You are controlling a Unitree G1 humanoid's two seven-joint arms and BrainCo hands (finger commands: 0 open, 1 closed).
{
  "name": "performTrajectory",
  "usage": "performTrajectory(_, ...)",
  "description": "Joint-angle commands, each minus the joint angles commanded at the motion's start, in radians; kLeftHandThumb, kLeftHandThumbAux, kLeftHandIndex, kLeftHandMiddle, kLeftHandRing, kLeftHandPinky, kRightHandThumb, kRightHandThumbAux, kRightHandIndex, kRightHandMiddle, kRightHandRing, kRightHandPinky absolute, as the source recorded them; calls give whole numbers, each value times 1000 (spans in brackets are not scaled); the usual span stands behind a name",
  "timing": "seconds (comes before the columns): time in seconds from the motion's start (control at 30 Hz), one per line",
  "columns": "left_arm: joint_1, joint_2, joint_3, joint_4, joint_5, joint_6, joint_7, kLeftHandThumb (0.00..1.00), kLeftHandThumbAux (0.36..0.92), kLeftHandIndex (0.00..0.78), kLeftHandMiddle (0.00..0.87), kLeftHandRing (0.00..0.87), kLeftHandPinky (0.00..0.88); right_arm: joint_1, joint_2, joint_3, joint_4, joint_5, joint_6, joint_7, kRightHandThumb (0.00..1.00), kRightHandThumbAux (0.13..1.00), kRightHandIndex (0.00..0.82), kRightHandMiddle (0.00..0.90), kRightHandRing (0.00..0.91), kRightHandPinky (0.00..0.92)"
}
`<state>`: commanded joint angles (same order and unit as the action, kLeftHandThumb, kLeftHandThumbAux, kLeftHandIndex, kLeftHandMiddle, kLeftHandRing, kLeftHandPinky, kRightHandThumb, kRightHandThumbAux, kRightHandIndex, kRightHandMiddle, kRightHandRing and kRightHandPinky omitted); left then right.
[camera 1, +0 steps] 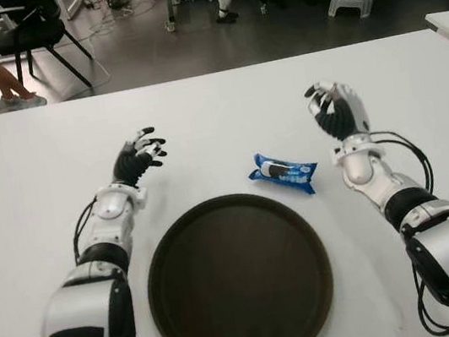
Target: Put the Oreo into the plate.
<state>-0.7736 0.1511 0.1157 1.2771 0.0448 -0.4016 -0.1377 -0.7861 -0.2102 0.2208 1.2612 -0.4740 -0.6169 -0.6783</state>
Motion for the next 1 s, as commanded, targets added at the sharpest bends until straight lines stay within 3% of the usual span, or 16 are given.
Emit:
performTrajectory(0.57, 1, 3, 0, 0, 0, 1, -2, 176, 622, 187, 315, 365, 418, 12, 7, -38, -7, 54, -91, 63, 740, 708, 439, 801, 831, 825)
performTrajectory(1.0, 4, 2, 2, -1, -3, -2, -4, 172, 619, 188, 314, 360, 410, 11, -1, -12, -17, 18, -120, 53, 710, 715, 438, 786, 797, 792)
